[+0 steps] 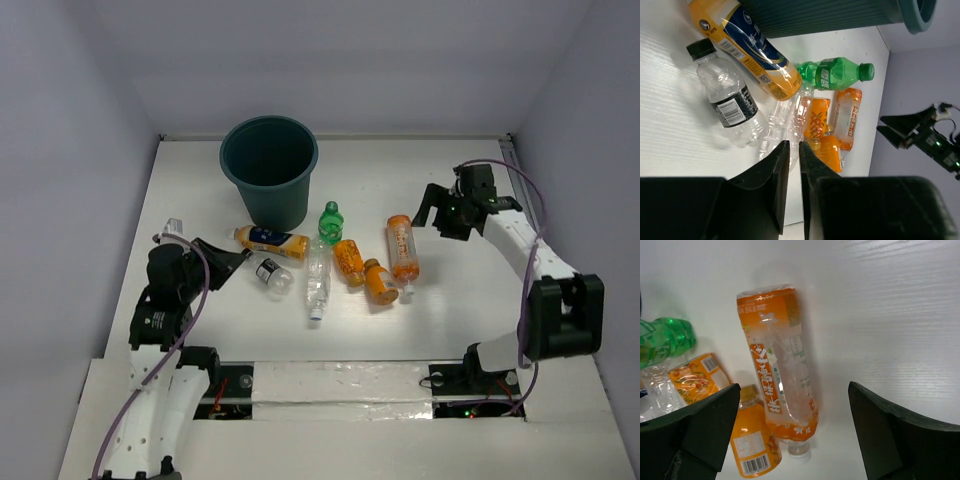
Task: Put the plastic bottles in the bin
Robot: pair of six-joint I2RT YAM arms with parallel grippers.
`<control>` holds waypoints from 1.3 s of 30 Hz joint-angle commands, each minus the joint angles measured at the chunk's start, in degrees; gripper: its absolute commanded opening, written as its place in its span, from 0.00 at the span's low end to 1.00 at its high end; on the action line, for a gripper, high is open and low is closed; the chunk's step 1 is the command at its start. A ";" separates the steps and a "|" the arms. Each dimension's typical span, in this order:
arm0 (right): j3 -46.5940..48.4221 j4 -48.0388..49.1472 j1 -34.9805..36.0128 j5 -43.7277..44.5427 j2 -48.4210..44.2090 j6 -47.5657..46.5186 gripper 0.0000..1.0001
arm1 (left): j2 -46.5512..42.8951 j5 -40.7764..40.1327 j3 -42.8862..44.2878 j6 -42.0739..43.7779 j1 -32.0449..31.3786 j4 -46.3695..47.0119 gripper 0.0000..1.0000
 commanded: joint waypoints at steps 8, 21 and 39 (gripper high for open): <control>5.21 5.79 3.22 -5.30 13.13 -0.71 0.95 | -7.82 4.58 -7.24 -3.06 0.15 2.88 0.24; 10.40 4.56 7.00 -0.91 23.33 2.36 0.83 | -8.17 5.55 -7.51 -1.13 0.15 3.94 0.26; 33.23 -4.41 7.00 5.72 6.82 0.25 0.57 | -4.31 3.36 -5.23 -1.65 0.15 6.31 0.47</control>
